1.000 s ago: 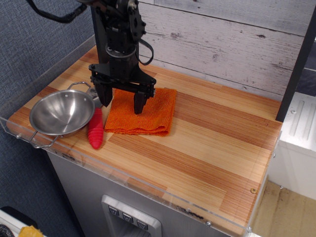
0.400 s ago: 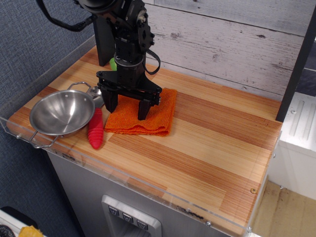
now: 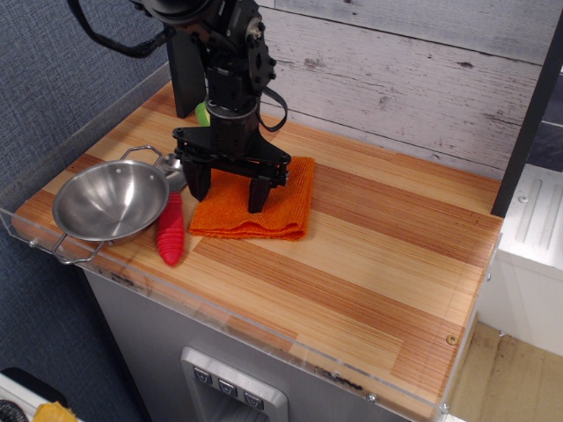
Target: Move the orange towel to the front right corner of the table
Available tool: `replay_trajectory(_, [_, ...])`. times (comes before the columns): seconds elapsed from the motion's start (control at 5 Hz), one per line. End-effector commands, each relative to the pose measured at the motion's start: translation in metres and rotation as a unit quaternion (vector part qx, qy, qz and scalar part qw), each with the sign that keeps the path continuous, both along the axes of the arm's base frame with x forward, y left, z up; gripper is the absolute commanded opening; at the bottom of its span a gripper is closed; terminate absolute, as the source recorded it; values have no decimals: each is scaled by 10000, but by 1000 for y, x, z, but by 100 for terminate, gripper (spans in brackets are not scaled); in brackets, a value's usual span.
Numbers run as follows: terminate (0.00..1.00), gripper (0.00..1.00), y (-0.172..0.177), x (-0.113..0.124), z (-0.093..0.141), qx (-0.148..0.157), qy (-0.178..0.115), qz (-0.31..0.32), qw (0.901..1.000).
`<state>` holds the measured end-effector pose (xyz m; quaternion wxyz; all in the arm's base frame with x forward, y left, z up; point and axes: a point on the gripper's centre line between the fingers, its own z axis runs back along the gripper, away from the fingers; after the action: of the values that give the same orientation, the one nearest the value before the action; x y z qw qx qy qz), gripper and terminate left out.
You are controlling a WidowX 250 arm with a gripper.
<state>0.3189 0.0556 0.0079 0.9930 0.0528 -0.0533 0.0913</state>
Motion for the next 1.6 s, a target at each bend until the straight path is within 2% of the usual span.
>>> replay_trajectory(0.0, [0,100,-60,-6,-2,-185,-25,-899,9958])
replay_trajectory(0.2, [0,100,-78,-12,4,-152,-64,-1356,9906])
replay_trajectory(0.8, [0,100,-124,-47,13,-266,-99,-2163,9759])
replay_trajectory(1.0, [0,100,-131,-52,14,-287,-95,-2268,9735])
replay_trajectory(1.4, [0,100,-122,-49,19,-242,-223,-2177,9755])
